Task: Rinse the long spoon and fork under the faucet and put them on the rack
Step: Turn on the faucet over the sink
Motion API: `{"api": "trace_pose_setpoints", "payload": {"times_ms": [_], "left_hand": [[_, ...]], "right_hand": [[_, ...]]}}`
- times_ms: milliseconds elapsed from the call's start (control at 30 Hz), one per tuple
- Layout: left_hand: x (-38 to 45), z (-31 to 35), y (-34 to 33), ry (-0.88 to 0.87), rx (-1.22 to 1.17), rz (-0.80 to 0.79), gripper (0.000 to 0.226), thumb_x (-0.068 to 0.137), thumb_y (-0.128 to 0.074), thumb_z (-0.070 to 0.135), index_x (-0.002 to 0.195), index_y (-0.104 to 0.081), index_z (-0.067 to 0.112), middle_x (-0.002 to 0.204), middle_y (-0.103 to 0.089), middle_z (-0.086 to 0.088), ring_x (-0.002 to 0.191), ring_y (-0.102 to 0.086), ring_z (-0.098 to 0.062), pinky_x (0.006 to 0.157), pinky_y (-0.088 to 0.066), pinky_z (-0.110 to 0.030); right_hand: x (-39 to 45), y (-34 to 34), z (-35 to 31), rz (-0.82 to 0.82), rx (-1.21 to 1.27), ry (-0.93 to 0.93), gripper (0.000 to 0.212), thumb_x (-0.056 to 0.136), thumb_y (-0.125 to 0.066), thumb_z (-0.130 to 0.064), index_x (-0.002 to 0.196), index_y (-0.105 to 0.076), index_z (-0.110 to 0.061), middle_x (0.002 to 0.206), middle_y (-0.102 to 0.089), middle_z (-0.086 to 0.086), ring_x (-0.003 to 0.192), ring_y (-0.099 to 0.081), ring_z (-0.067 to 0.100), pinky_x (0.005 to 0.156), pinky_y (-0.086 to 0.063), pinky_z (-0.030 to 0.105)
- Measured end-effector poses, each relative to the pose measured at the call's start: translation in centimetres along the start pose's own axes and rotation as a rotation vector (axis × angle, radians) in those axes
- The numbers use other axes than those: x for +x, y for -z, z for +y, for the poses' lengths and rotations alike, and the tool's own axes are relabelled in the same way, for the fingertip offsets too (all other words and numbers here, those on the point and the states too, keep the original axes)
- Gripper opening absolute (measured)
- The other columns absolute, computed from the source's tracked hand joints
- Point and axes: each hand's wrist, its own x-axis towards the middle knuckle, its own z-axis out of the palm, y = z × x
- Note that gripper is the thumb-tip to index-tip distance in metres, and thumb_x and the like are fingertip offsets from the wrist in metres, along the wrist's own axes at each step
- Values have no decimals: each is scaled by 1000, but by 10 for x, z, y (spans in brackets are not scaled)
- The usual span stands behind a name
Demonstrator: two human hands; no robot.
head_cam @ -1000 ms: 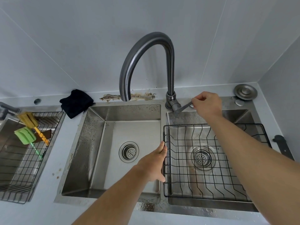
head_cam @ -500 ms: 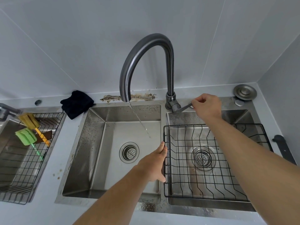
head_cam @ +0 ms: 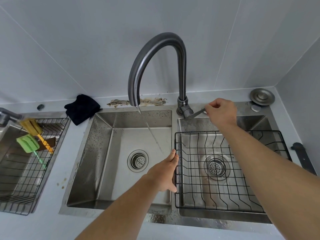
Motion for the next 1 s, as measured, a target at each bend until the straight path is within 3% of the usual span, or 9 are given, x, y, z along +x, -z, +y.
{"api": "trace_pose_setpoints", "payload": {"times_ms": [500, 1000], "left_hand": [[1, -1, -4, 5, -20, 18, 123, 71, -84, 23, 154, 7, 20, 156, 30, 15, 143, -31, -17, 101, -48, -39], [0, -1, -3, -6, -21, 26, 124, 71, -84, 23, 154, 7, 19, 156, 31, 14, 146, -23, -14, 103, -47, -39]], "right_hand": [[3, -3, 4, -4, 21, -17, 8, 82, -68, -15, 75, -70, -16, 75, -70, 2, 78, -70, 25, 69, -61, 40], [0, -4, 8, 12, 31, -19, 9, 83, -70, -20, 74, -69, -20, 73, -70, 0, 75, -70, 24, 69, -61, 41]]}}
